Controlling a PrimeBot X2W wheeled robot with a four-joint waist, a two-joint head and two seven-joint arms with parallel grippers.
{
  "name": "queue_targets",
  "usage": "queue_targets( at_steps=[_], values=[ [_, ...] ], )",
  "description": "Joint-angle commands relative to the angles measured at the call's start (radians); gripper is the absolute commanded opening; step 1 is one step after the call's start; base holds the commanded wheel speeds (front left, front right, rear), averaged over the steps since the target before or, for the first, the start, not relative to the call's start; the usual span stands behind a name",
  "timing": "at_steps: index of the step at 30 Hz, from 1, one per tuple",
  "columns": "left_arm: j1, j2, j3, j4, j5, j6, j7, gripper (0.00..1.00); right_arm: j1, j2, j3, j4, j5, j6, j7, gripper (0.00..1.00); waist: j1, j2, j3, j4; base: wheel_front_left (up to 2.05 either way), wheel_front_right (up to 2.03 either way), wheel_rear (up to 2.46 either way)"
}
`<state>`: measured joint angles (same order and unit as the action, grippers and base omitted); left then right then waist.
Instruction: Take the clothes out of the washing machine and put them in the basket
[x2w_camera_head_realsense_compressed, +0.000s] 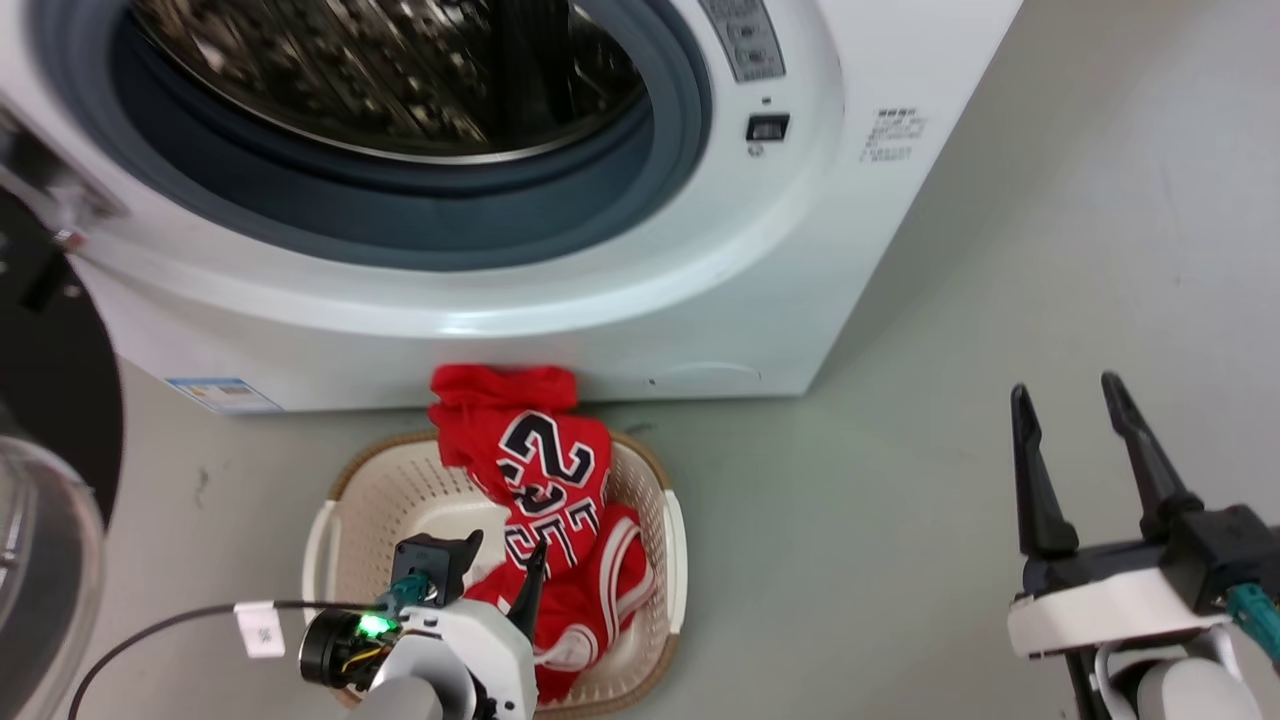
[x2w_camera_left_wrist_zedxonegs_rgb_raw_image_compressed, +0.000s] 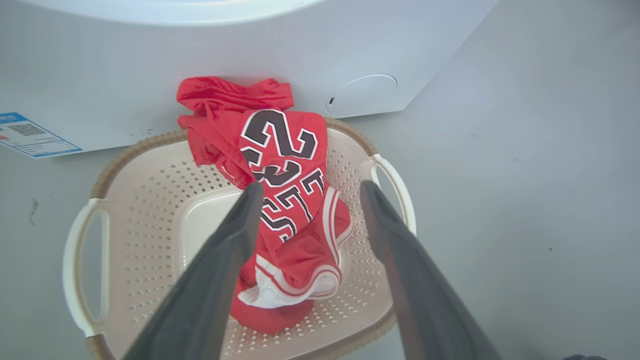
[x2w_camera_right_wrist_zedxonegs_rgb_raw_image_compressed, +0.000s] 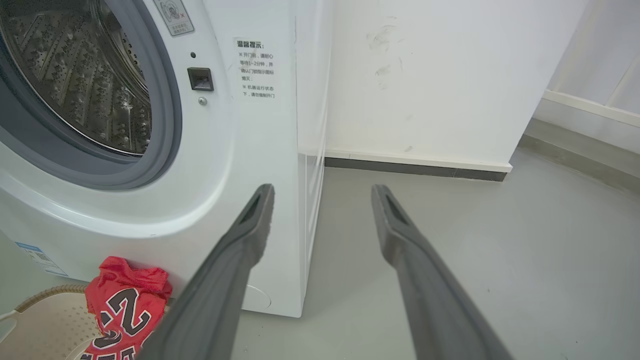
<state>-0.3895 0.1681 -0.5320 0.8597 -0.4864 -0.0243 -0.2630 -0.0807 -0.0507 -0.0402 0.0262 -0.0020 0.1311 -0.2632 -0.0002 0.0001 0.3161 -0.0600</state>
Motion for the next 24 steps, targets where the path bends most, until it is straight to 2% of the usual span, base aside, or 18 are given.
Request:
queue_targets(
  at_steps=[1, 6, 7, 10, 24],
  values=[
    [0.047, 0.006, 0.028, -0.054, 0.024, 0.013, -0.002, 1.0, 0.025, 0.001, 0.002, 0.004, -0.009, -0.001, -0.002, 1.0, 0.0002, -0.0001, -0.066, 0.027, 0.0, 0.0, 0.0],
    [0.143, 0.006, 0.11, -0.214, 0.089, 0.04, -0.002, 1.0, 0.065, 0.001, 0.009, 0.007, -0.011, -0.001, -0.002, 1.0, 0.0002, -0.0001, -0.131, 0.041, 0.0, 0.0, 0.0],
    [0.195, -0.002, 0.16, -0.312, 0.128, 0.054, -0.002, 1.0, 0.083, 0.001, 0.01, 0.005, -0.009, -0.001, -0.002, 1.0, 0.0002, -0.0001, -0.163, 0.047, 0.0, 0.0, 0.0],
    [0.241, -0.012, 0.217, -0.411, 0.169, 0.067, -0.002, 1.0, 0.099, 0.001, 0.013, -0.001, -0.005, -0.001, -0.002, 1.0, 0.0002, -0.0001, -0.19, 0.05, 0.0, 0.0, 0.0],
    [0.41, -0.08, 0.434, -0.738, 0.332, 0.107, -0.002, 1.0, 0.152, 0.001, 0.022, -0.044, 0.02, -0.001, -0.002, 1.0, 0.0002, -0.0001, -0.263, 0.043, 0.0, 0.0, 0.0]
  ],
)
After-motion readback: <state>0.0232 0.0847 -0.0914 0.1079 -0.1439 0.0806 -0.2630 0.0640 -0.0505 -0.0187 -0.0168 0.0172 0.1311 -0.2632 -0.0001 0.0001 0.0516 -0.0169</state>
